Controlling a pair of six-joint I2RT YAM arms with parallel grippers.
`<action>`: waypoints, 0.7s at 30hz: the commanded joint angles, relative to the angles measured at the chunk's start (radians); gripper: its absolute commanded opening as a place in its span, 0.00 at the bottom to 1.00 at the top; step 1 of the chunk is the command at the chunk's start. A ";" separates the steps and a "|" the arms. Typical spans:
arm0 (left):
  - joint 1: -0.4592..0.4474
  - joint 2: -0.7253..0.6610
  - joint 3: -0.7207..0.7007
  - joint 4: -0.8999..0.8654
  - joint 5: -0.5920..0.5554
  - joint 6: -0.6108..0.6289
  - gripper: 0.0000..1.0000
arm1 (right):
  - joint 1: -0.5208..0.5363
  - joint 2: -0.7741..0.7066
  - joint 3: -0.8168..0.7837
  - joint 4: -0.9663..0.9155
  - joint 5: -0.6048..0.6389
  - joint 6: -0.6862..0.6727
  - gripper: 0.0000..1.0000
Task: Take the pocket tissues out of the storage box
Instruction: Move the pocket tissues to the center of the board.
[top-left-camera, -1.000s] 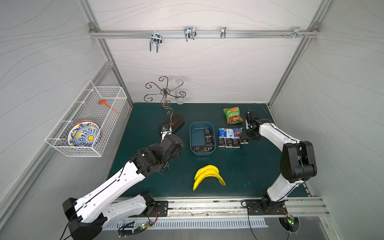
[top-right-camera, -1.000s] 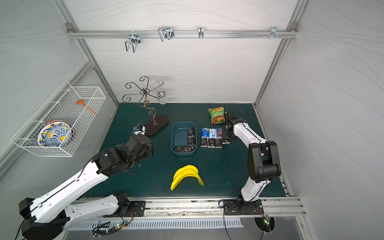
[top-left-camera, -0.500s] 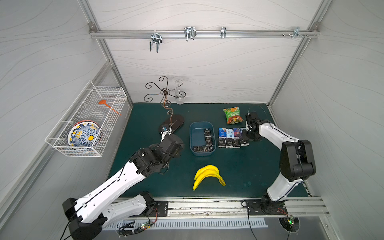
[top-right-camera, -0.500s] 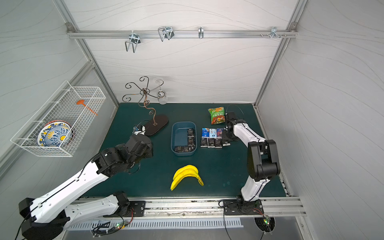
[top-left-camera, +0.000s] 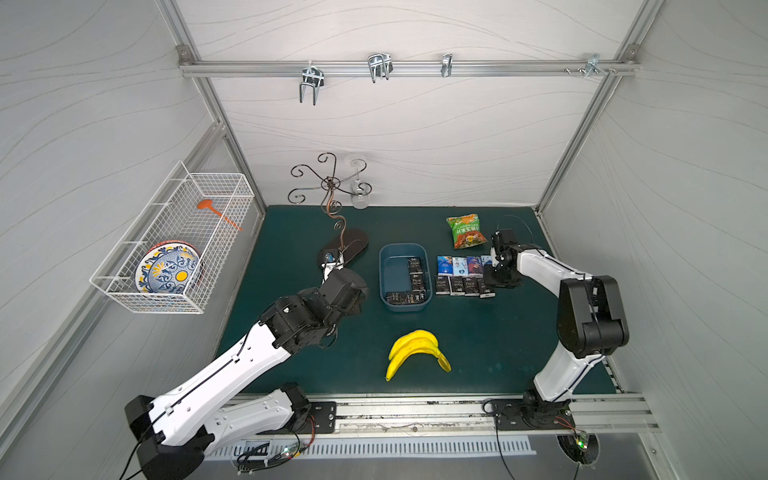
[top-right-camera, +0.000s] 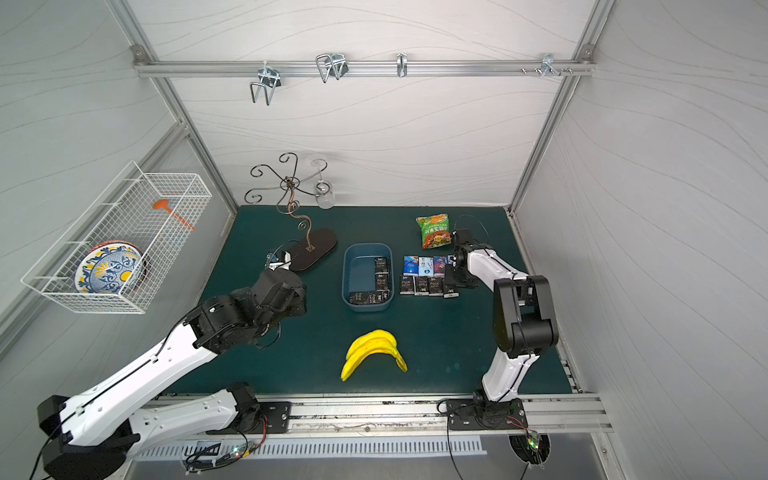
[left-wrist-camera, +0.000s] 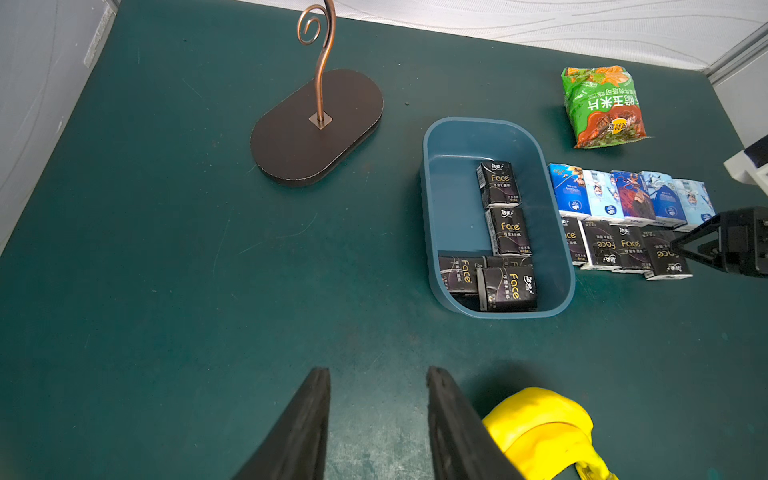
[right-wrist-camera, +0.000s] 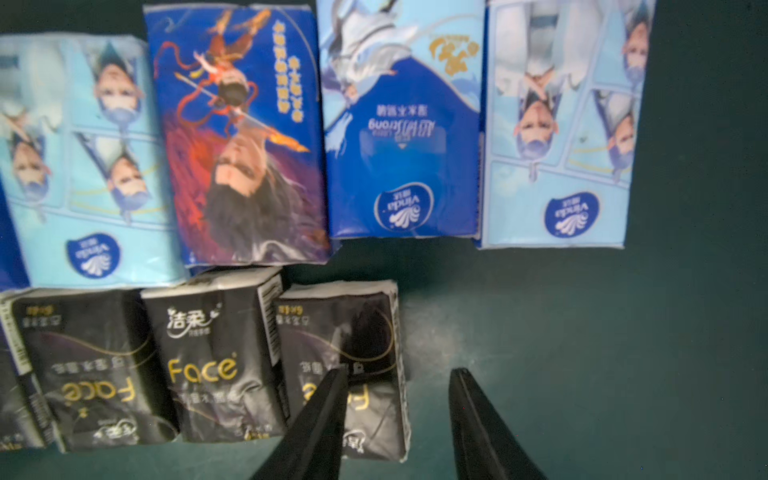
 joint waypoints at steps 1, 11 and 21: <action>-0.003 -0.012 0.033 -0.004 -0.021 -0.010 0.43 | -0.008 -0.028 -0.010 -0.002 -0.024 0.020 0.45; -0.004 -0.013 0.028 -0.003 -0.020 -0.012 0.43 | -0.049 -0.091 -0.097 0.090 -0.133 0.064 0.47; -0.017 0.006 0.024 0.019 -0.005 -0.002 0.42 | -0.077 -0.141 -0.105 0.085 -0.179 0.083 0.45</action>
